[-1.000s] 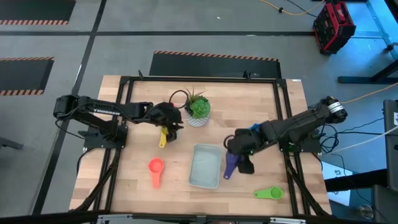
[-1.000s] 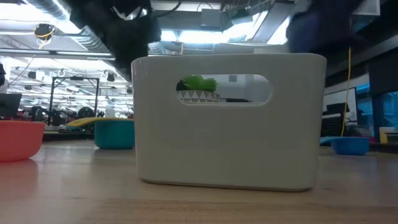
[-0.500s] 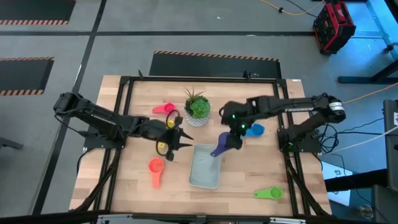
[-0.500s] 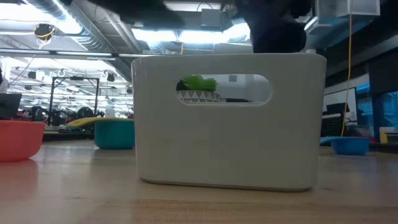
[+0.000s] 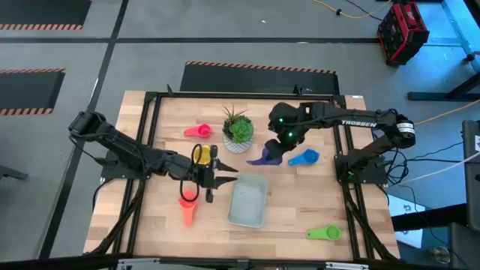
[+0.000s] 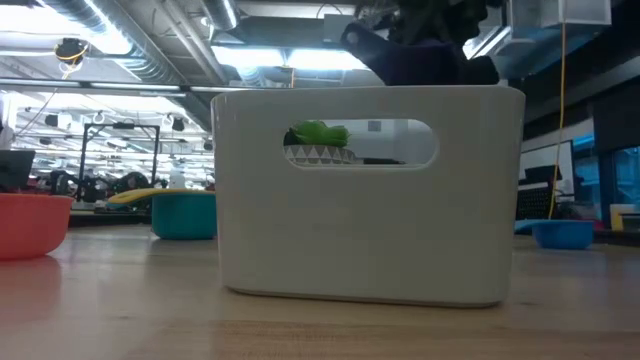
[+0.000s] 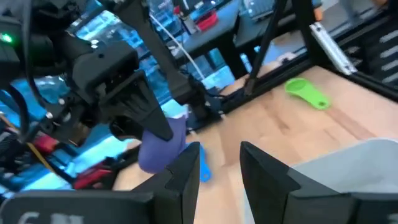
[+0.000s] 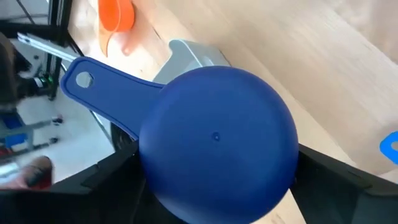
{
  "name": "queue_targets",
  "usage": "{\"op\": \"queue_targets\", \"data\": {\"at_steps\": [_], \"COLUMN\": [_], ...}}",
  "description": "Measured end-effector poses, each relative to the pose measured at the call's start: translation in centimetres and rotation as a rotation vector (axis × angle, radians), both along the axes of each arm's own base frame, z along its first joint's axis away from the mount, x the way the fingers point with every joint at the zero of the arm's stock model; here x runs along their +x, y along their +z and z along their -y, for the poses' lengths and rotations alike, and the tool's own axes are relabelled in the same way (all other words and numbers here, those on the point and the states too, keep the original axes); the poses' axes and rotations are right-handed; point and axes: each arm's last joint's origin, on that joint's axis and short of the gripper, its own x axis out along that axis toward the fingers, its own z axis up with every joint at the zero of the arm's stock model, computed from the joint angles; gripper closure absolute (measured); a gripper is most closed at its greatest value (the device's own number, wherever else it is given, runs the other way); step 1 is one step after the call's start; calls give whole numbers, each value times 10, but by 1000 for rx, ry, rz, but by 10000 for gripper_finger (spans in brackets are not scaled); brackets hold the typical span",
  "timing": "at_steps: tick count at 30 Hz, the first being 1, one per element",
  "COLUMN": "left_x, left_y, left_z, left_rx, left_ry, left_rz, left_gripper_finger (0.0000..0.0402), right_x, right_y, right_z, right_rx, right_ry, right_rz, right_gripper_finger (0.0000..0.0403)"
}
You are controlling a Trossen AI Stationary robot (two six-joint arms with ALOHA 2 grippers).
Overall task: Nest measuring cups in basket
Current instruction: Stack the purple measuring cup on top of the yellow measuring cup
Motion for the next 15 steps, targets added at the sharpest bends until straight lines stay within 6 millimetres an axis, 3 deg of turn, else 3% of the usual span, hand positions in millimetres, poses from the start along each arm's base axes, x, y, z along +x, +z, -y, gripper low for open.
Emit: {"op": "queue_targets", "data": {"at_steps": [15], "left_x": [56], "left_y": [15], "left_z": [-3], "left_rx": [197], "left_ry": [145], "left_rz": [-66], "left_gripper_finger": [294], "right_x": [-1], "right_y": [0], "right_z": [4], "right_rx": [70], "right_ry": [-52], "right_rz": [-21], "right_gripper_finger": [63]}}
